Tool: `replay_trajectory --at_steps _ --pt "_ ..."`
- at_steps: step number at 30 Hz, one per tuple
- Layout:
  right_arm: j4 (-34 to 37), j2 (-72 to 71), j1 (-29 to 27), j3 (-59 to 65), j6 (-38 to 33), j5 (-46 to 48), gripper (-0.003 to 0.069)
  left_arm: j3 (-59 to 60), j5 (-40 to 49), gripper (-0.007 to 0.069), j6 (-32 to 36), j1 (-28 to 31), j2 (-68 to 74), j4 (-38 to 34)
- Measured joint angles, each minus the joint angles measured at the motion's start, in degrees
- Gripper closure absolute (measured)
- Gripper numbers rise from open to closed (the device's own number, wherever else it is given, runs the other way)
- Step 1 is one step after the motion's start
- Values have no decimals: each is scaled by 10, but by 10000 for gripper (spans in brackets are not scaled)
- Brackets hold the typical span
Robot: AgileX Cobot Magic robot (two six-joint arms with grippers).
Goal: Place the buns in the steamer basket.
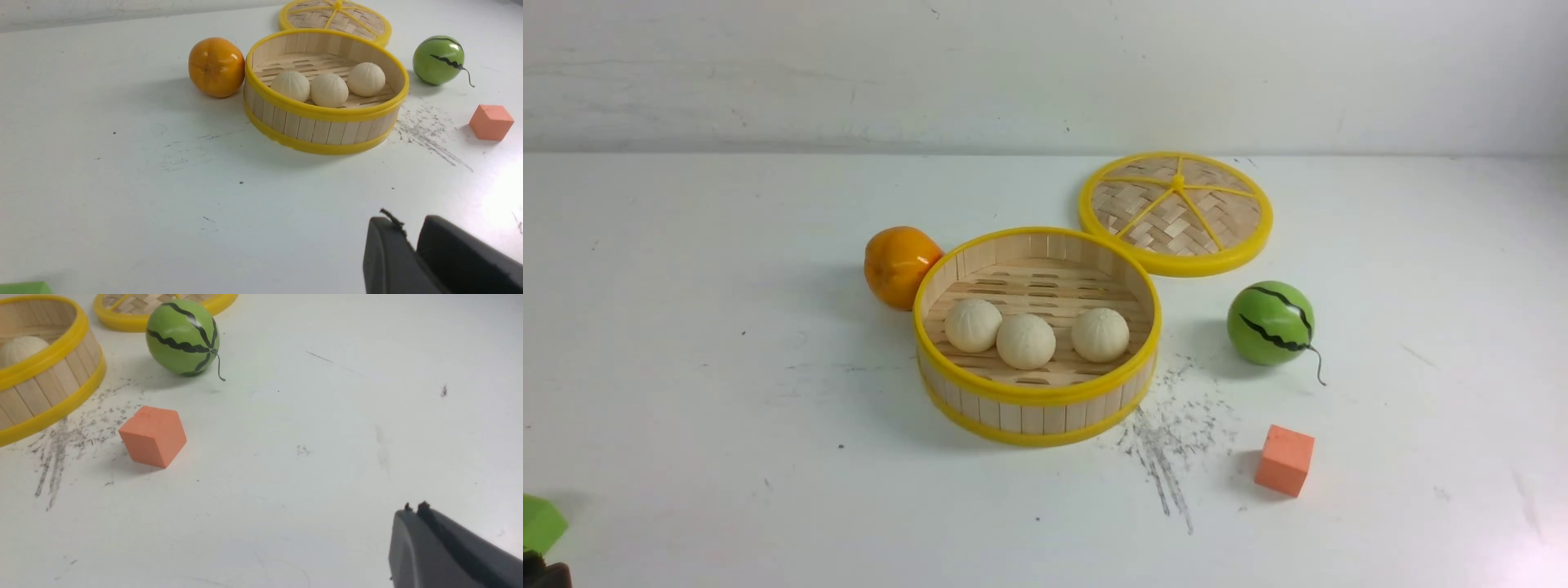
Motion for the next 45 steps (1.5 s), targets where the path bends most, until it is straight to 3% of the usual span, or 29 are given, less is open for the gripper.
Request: replay_trajectory --at_steps 21,26,30,34,40,45 --pt "1 0 0 0 0 0 669 22 -15 497 -4 0 0 -1" --pt "1 0 0 0 0 1 662 81 -153 611 6 2 0 -14" --pt "1 0 0 0 0 1 659 130 -256 638 74 51 0 -75" --pt "1 0 0 0 0 1 657 154 -291 638 113 123 0 -116" --pt "1 0 0 0 0 1 657 160 -281 638 117 226 -8 -124" --pt "1 0 0 0 0 1 648 162 -198 638 95 300 -76 -125"
